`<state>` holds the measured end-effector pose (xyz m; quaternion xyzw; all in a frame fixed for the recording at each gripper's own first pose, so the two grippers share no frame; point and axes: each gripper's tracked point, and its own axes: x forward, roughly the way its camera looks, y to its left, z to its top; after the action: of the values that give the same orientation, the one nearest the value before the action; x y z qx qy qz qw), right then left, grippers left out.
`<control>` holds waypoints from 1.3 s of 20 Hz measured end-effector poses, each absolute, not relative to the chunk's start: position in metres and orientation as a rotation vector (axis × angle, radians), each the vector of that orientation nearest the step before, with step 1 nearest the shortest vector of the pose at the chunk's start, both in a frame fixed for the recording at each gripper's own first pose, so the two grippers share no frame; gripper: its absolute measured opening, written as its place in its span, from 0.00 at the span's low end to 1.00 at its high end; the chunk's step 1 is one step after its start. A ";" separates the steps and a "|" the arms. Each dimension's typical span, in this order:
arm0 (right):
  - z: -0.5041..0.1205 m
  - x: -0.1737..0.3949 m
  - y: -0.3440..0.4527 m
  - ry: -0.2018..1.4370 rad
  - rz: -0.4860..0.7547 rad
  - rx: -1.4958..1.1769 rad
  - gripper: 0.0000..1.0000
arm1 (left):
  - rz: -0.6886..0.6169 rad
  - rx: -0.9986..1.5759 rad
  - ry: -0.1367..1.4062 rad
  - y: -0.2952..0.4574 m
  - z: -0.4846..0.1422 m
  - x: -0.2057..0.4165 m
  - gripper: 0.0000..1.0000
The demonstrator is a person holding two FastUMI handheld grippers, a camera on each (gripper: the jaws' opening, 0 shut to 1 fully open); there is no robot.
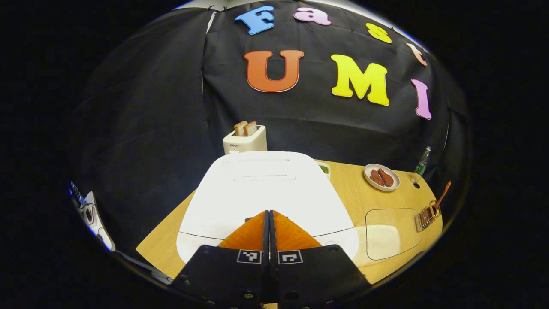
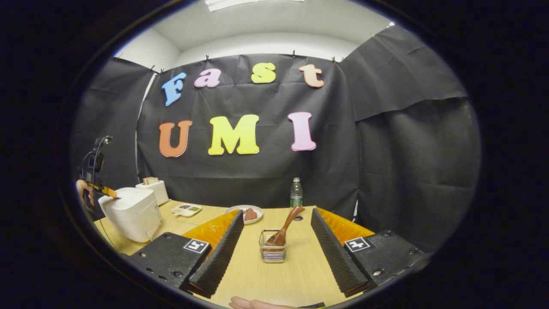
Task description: Close the left gripper, press the button to open the rice cooker; take a wooden spoon from the chopstick holder with the right hand, scoop a spoonful of rice and pour it into the rice cooker, then put the wooden spoon back into the chopstick holder.
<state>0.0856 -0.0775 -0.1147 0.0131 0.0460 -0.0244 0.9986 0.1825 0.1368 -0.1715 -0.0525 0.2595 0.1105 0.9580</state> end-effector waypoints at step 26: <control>-0.173 0.102 -0.082 0.217 -0.034 0.061 1.00 | 0.205 -0.076 0.229 0.124 -0.066 0.149 0.06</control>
<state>0.1021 -0.0823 -0.1734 0.0304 0.1085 -0.0172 0.9935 0.1488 0.1236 -0.0657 -0.0377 0.1143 0.1019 0.9875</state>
